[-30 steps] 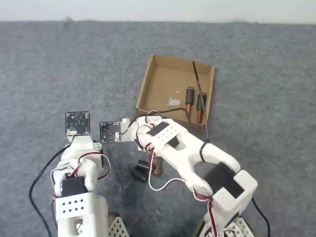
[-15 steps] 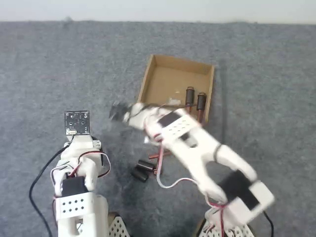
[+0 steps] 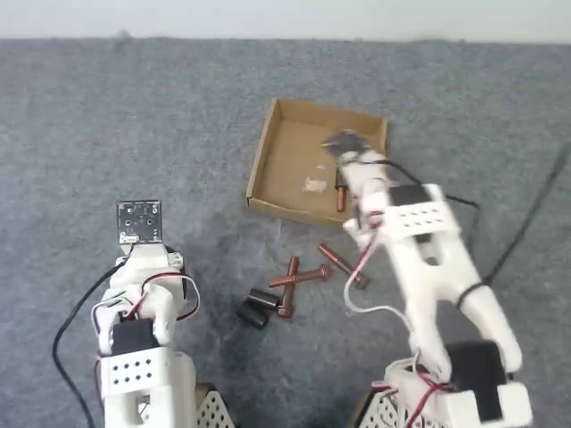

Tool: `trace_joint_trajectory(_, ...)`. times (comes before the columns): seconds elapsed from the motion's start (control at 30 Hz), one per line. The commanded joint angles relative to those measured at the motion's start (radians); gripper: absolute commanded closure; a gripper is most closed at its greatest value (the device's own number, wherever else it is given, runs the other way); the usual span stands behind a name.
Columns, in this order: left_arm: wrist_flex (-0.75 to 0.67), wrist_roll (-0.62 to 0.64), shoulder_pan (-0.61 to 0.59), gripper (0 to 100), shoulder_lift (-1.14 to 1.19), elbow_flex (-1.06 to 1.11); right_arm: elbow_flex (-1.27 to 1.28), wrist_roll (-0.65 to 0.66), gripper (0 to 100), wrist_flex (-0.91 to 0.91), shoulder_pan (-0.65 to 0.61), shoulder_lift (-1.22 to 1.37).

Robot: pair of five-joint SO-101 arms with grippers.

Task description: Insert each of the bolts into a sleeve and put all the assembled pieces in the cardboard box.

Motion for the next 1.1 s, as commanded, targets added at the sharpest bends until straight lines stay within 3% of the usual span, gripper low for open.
trace_joint_trajectory(0.0, -0.021, -0.003, -0.003, 99, -0.008, -0.005, 0.037, -0.028, 99.1, -0.001, 0.165, -0.042)
trace_joint_trajectory(0.13, -0.020, -0.003, -0.003, 99, -0.008, -0.005, 0.106, -0.028, 98.9, -0.047, 0.265, -0.036)
trace_joint_trajectory(0.33, -0.018, -0.003, -0.005, 99, -0.008, -0.005, 0.140, -0.049, 96.8, -0.081, 0.308, -0.036)
trace_joint_trajectory(0.83, -0.017, -0.003, -0.008, 99, -0.008, -0.005, 0.118, -0.087, 84.8, -0.081, 0.300, -0.036)
trace_joint_trajectory(1.07, -0.017, -0.005, -0.008, 99, -0.008, -0.005, 0.153, -0.034, 87.4, -0.071, 0.251, -0.042)
